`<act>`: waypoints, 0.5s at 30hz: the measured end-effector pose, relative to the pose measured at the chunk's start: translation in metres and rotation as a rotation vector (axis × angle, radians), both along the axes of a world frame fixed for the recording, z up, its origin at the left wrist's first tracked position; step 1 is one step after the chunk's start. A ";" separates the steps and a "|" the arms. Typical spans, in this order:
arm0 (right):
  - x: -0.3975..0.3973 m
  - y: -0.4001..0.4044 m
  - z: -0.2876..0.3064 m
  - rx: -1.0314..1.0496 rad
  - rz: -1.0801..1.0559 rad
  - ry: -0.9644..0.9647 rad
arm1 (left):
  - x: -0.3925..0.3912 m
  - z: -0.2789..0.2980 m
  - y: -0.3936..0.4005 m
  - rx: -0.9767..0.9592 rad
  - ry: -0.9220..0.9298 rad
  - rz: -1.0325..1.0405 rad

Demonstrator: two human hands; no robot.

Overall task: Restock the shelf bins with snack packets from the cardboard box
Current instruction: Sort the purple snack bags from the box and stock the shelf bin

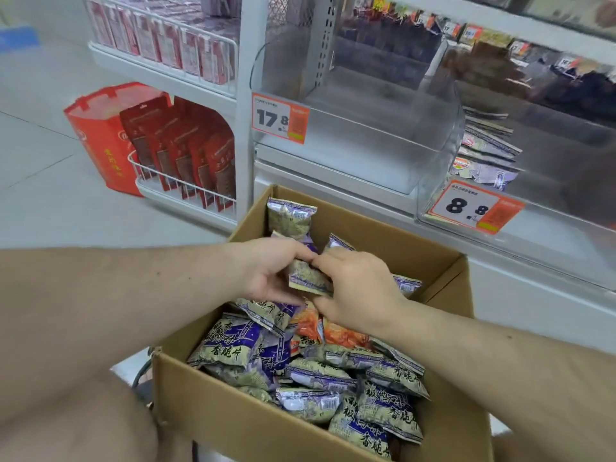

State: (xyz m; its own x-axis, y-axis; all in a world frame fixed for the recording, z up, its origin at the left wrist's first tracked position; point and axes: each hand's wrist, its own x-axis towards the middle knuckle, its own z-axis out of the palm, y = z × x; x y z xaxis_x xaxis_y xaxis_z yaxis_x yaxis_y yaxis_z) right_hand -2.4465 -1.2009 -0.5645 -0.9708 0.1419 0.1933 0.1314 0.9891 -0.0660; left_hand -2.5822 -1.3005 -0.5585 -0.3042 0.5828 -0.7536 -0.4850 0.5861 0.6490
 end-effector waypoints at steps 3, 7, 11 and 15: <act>0.012 0.011 -0.007 -0.222 -0.248 -0.380 | -0.013 -0.004 -0.008 0.013 0.144 0.105; 0.034 0.027 -0.050 -0.034 -0.318 -0.896 | -0.017 -0.007 -0.019 -0.012 0.235 0.116; 0.040 0.016 -0.096 0.020 -0.255 -0.987 | -0.009 -0.009 -0.021 0.014 0.237 0.106; 0.032 0.021 -0.101 -0.046 -0.314 -0.819 | -0.011 -0.009 -0.023 0.054 0.238 0.125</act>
